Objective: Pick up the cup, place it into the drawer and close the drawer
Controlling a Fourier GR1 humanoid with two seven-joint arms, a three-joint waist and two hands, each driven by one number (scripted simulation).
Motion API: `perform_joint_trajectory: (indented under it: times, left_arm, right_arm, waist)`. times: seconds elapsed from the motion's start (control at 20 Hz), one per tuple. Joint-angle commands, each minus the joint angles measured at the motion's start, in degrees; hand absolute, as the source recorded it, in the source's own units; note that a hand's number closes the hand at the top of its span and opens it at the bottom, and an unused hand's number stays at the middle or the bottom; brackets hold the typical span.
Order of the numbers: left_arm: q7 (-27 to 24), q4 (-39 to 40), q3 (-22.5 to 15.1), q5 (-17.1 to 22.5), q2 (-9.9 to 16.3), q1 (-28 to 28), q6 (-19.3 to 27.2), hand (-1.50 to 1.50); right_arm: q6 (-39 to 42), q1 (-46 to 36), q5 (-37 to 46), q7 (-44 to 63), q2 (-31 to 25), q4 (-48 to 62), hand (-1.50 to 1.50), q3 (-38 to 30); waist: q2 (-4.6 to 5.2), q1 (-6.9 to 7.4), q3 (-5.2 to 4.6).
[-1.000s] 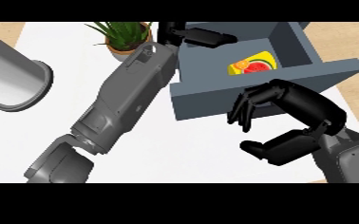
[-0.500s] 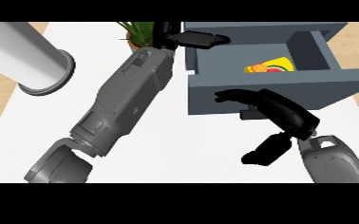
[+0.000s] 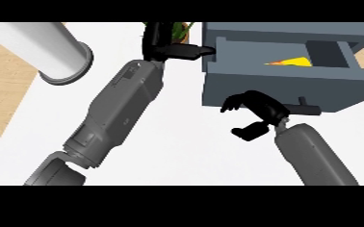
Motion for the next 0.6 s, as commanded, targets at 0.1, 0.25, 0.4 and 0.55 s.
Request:
perform_joint_trajectory:
  times: [0.1, 0.25, 0.4, 0.55]
  left_arm:
    - [1.14, -5.33, -0.32, 0.46, 3.08, 5.97, -4.09, -1.5]
    - [2.23, -6.68, 0.18, 0.85, 5.3, 7.54, -5.39, -1.5]
    - [2.41, -8.95, -0.19, 0.9, 5.89, 9.25, -5.92, -1.5]
    - [3.19, -10.81, -0.56, 0.76, 7.45, 10.48, -7.1, -1.5]
  right_arm:
    - [-6.02, -9.52, 2.87, -10.12, 1.22, 20.68, 1.5, -4.01]
    - [-8.2, -15.89, 0.85, -12.48, 2.8, 25.99, 1.5, -8.38]
    - [-11.94, -16.91, -0.16, -17.12, 0.08, 30.7, 1.5, -12.23]
    - [-12.21, -23.94, -1.7, -15.54, -1.29, 34.25, 1.5, -15.95]
  waist:
    - [0.27, 2.89, 0.08]
    - [0.41, 2.9, 0.07]
    - [0.82, 4.52, 0.21]
    - [0.92, 5.78, 0.19]
